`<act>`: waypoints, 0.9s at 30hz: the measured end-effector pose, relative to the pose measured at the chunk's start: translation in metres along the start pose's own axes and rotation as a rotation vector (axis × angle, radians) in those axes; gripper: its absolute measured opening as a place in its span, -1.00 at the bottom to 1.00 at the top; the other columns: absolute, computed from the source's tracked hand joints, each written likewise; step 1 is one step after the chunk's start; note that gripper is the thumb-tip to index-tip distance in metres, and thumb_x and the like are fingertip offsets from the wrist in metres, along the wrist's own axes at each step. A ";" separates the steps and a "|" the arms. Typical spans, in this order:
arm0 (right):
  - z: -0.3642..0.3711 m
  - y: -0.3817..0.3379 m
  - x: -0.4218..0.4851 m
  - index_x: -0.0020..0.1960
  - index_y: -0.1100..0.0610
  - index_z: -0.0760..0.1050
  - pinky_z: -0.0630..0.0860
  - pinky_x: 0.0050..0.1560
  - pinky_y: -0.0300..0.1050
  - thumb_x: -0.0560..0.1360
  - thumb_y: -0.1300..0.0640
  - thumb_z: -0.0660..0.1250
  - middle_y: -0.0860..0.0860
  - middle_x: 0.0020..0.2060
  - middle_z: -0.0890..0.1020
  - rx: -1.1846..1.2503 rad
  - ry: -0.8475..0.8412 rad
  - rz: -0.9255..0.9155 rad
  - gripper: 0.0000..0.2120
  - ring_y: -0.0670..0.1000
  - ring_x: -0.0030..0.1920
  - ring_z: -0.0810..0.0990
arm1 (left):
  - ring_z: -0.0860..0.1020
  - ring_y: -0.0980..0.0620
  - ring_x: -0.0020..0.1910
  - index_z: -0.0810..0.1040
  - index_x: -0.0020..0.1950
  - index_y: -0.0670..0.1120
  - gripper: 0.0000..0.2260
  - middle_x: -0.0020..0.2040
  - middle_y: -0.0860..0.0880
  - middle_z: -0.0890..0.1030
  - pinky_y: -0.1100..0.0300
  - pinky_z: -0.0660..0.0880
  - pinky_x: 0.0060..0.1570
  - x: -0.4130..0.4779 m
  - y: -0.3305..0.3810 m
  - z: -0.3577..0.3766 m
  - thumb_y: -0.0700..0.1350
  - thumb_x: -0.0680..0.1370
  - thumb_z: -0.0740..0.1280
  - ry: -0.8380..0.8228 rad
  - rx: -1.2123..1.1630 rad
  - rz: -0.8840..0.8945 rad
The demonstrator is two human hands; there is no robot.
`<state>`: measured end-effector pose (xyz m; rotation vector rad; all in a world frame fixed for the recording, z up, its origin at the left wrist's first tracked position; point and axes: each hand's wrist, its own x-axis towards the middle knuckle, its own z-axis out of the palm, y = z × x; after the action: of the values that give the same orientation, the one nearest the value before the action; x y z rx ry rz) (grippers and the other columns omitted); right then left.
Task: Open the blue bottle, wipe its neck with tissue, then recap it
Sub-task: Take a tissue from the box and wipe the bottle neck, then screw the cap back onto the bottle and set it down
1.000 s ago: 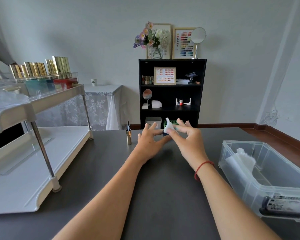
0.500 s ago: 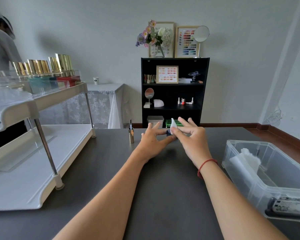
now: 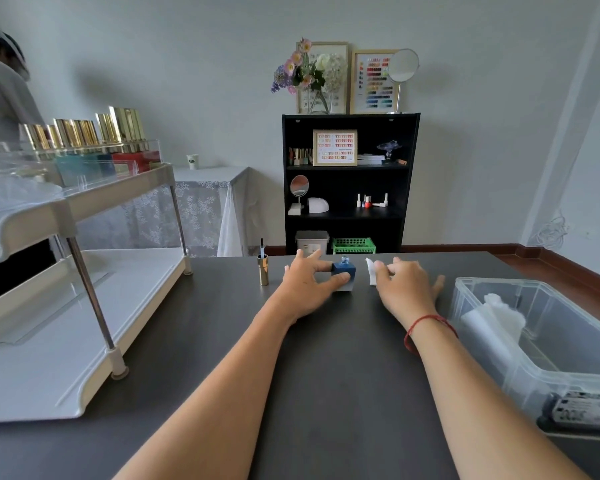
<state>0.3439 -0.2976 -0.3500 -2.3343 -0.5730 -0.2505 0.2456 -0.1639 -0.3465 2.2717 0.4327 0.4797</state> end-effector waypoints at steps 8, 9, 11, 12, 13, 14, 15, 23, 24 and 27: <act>-0.002 -0.002 -0.005 -0.01 0.11 0.61 -0.16 0.46 0.23 0.51 0.09 0.30 0.04 0.25 0.55 0.124 0.213 -0.093 -0.85 0.07 0.38 0.37 | -0.20 -0.09 0.56 0.45 0.40 0.01 -0.59 0.58 -0.03 0.08 -0.17 -0.13 0.48 0.002 -0.002 0.000 0.06 0.56 0.30 -0.049 0.036 -0.005; -0.002 -0.003 -0.006 0.03 0.10 0.60 -0.17 0.46 0.22 0.51 0.09 0.29 0.04 0.28 0.53 0.127 0.211 -0.098 -0.83 0.07 0.40 0.35 | -0.21 -0.08 0.56 0.45 0.39 0.01 -0.59 0.58 -0.03 0.08 -0.16 -0.13 0.49 0.002 -0.002 0.000 0.06 0.56 0.30 -0.047 0.034 -0.001; -0.004 -0.003 -0.006 0.05 0.10 0.60 -0.17 0.47 0.22 0.52 0.09 0.27 0.04 0.32 0.50 0.138 0.212 -0.091 -0.81 0.07 0.41 0.34 | -0.20 -0.05 0.56 0.44 0.40 0.00 -0.57 0.58 -0.02 0.07 -0.14 -0.11 0.49 0.001 -0.001 0.000 0.07 0.54 0.32 -0.039 0.027 -0.006; -0.004 -0.003 -0.006 0.01 0.11 0.62 -0.15 0.47 0.21 0.52 0.10 0.27 0.04 0.30 0.51 0.149 0.221 -0.092 -0.82 0.07 0.39 0.36 | -0.20 -0.04 0.56 0.43 0.42 0.01 -0.54 0.59 -0.01 0.06 -0.13 -0.10 0.49 0.001 0.000 0.000 0.08 0.53 0.33 -0.036 0.020 -0.012; -0.004 -0.004 -0.007 -0.05 0.12 0.64 -0.13 0.47 0.21 0.51 0.11 0.28 0.04 0.27 0.54 0.157 0.236 -0.099 -0.83 0.06 0.36 0.40 | -0.20 -0.02 0.56 0.40 0.43 0.02 -0.50 0.59 -0.01 0.05 -0.12 -0.08 0.49 -0.001 0.000 0.000 0.10 0.52 0.34 -0.029 0.011 -0.016; -0.005 -0.005 -0.007 -0.11 0.12 0.64 -0.11 0.47 0.21 0.50 0.10 0.30 0.03 0.22 0.57 0.160 0.251 -0.105 -0.84 0.05 0.32 0.43 | -0.19 -0.01 0.57 0.38 0.45 0.02 -0.46 0.59 0.00 0.05 -0.10 -0.06 0.49 -0.002 0.001 -0.001 0.13 0.50 0.36 -0.016 0.003 -0.016; -0.005 -0.007 -0.008 -0.14 0.12 0.64 -0.09 0.47 0.21 0.48 0.09 0.33 0.02 0.18 0.60 0.160 0.262 -0.109 -0.85 0.04 0.29 0.45 | -0.17 0.01 0.57 0.36 0.46 0.02 -0.42 0.59 0.01 0.05 -0.07 -0.04 0.49 -0.004 0.001 -0.001 0.15 0.48 0.37 0.002 -0.004 -0.011; -0.009 -0.024 -0.019 0.29 0.04 0.44 -0.26 0.48 0.15 0.48 0.12 0.28 0.04 0.50 0.22 0.223 -0.038 -0.265 -0.62 0.02 0.53 0.01 | 0.55 0.12 0.20 0.63 0.16 -0.05 -0.63 0.24 0.08 0.59 0.21 0.50 0.17 -0.029 0.021 -0.035 0.10 0.43 0.46 0.547 -0.135 0.258; -0.008 -0.026 -0.021 0.38 0.03 0.36 -0.28 0.47 0.16 0.48 0.10 0.27 0.02 0.52 0.15 0.192 -0.103 -0.271 -0.54 0.02 0.54 -0.07 | 0.56 0.13 0.18 0.63 0.14 -0.06 -0.66 0.20 0.07 0.61 0.21 0.51 0.14 -0.031 0.020 -0.043 0.06 0.44 0.46 0.634 -0.118 0.270; -0.004 -0.028 -0.023 0.47 0.02 0.22 -0.31 0.45 0.20 0.50 0.00 0.26 0.00 0.54 0.03 0.096 -0.205 -0.282 -0.44 0.03 0.54 -0.18 | 0.49 0.11 0.26 0.54 0.27 -0.09 -0.58 0.26 0.00 0.57 0.34 0.43 0.21 -0.034 0.005 -0.060 0.01 0.45 0.46 0.779 -0.053 0.198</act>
<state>0.3106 -0.2898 -0.3378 -2.1970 -0.9956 -0.1094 0.1883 -0.1453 -0.3114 2.0110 0.5585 1.4703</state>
